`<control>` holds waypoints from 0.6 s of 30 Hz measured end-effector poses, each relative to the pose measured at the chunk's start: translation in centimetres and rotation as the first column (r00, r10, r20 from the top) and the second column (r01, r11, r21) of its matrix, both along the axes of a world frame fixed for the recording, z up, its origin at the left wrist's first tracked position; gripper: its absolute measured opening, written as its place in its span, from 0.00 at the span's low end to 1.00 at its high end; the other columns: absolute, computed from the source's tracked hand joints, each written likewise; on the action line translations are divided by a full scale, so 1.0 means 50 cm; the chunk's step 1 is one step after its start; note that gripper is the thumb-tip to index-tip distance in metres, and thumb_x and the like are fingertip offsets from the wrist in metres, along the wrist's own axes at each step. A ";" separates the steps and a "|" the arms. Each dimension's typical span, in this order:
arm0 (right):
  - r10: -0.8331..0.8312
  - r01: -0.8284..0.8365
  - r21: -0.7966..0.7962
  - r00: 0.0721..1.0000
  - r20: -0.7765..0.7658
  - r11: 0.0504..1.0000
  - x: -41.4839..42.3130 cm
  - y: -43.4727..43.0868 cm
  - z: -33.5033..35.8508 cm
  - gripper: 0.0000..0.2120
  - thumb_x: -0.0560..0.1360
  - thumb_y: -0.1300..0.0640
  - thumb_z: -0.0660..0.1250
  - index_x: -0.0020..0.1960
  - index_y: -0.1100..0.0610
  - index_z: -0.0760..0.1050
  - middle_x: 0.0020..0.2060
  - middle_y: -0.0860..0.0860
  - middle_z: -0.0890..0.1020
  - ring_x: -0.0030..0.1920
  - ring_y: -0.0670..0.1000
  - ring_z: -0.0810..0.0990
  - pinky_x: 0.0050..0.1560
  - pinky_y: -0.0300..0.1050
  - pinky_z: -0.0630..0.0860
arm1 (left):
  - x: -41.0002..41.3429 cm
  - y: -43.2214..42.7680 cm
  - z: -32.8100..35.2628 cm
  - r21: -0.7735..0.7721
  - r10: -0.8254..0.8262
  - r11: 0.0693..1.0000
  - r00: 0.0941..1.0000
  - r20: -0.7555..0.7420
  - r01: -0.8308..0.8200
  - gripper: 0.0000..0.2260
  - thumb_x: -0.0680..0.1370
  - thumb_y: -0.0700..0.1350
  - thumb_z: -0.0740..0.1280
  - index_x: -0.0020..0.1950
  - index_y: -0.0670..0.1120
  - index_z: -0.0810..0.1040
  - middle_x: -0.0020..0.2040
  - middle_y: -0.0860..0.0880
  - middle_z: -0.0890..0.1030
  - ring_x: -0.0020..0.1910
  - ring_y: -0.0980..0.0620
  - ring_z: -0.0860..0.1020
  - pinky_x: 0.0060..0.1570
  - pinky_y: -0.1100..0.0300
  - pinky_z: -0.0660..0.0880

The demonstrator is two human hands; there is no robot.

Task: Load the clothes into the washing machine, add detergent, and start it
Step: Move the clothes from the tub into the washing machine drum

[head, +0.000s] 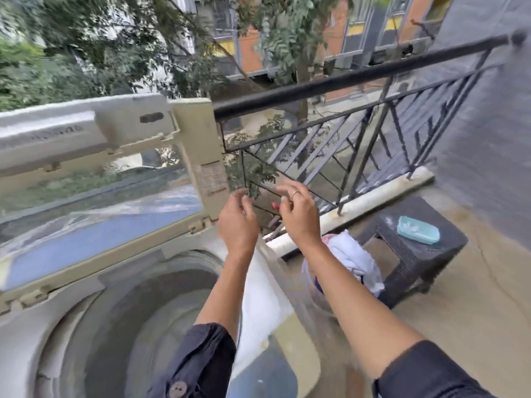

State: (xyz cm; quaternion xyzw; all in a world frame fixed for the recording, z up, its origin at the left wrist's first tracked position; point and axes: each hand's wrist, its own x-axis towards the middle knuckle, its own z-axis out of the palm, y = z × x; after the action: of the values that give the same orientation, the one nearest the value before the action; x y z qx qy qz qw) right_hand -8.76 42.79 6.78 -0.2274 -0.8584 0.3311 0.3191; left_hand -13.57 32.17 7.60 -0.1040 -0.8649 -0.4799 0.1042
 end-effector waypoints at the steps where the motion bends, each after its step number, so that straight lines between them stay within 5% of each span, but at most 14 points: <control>1: -0.012 0.012 0.001 1.000 0.006 1.000 0.008 0.031 -0.010 0.14 0.74 0.63 0.59 0.55 0.58 0.79 0.60 0.53 0.78 0.61 0.53 0.77 0.61 0.47 0.74 | 0.007 0.031 -0.007 -0.020 -0.002 1.000 1.000 0.024 0.002 0.13 0.81 0.46 0.58 0.52 0.41 0.79 0.48 0.39 0.83 0.49 0.39 0.79 0.42 0.52 0.67; 7: -0.012 0.014 -0.053 0.999 0.037 0.999 0.050 0.253 -0.075 0.13 0.73 0.61 0.60 0.54 0.58 0.79 0.55 0.52 0.80 0.53 0.53 0.79 0.56 0.46 0.75 | 0.053 0.263 -0.075 -0.080 0.070 0.995 0.986 0.154 -0.058 0.19 0.81 0.52 0.56 0.40 0.40 0.76 0.41 0.40 0.81 0.44 0.39 0.78 0.37 0.55 0.64; 18: -0.080 0.129 -0.237 0.975 0.207 0.963 0.155 0.589 -0.275 0.11 0.73 0.63 0.65 0.55 0.57 0.78 0.55 0.52 0.80 0.56 0.52 0.78 0.55 0.35 0.68 | 0.121 0.610 -0.299 -0.084 0.097 0.994 0.923 0.372 -0.070 0.13 0.80 0.49 0.58 0.57 0.44 0.76 0.53 0.44 0.81 0.55 0.41 0.77 0.56 0.49 0.72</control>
State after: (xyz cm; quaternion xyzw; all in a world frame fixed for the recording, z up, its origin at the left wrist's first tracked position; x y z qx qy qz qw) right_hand -1.02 72.24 -6.98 -0.3420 -0.8240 0.3949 0.2194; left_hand -7.50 62.65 -7.33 0.0231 -0.8886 -0.4558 -0.0465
